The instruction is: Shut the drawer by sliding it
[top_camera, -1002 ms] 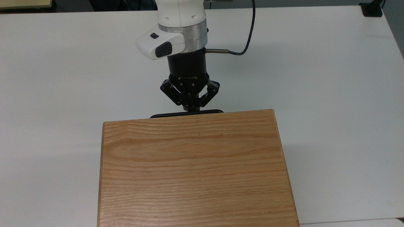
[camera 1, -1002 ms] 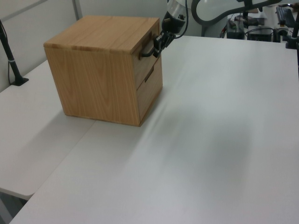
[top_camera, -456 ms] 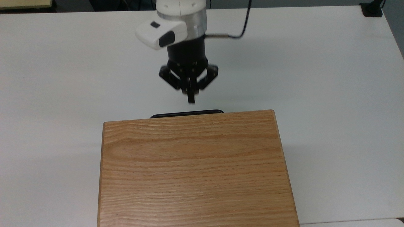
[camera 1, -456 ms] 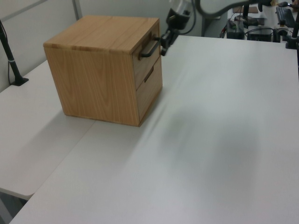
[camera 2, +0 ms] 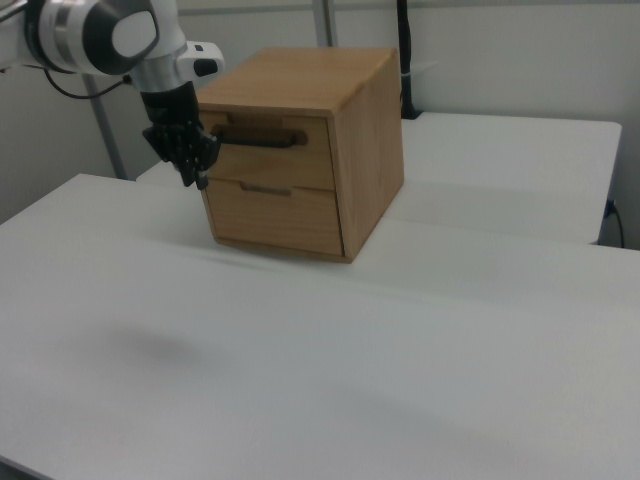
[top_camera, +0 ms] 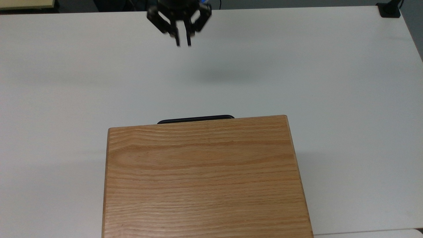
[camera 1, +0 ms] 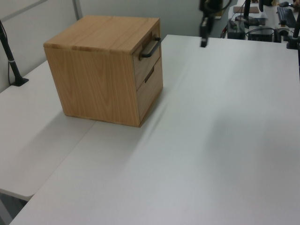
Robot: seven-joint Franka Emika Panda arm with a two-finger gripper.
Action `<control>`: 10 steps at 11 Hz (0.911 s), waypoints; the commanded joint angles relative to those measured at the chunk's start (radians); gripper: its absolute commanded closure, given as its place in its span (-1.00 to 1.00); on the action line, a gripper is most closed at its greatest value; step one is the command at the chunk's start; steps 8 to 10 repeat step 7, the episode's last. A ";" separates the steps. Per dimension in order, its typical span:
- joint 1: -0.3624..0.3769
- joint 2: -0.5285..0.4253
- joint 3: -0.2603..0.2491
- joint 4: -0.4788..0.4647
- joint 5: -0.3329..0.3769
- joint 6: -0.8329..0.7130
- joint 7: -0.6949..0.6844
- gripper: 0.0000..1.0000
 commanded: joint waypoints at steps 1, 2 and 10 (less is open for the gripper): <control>-0.046 -0.147 -0.007 -0.116 -0.034 -0.090 -0.029 -1.00; -0.047 -0.160 -0.008 -0.129 -0.049 -0.105 -0.020 -1.00; -0.059 -0.177 -0.050 -0.133 -0.057 -0.108 -0.015 -1.00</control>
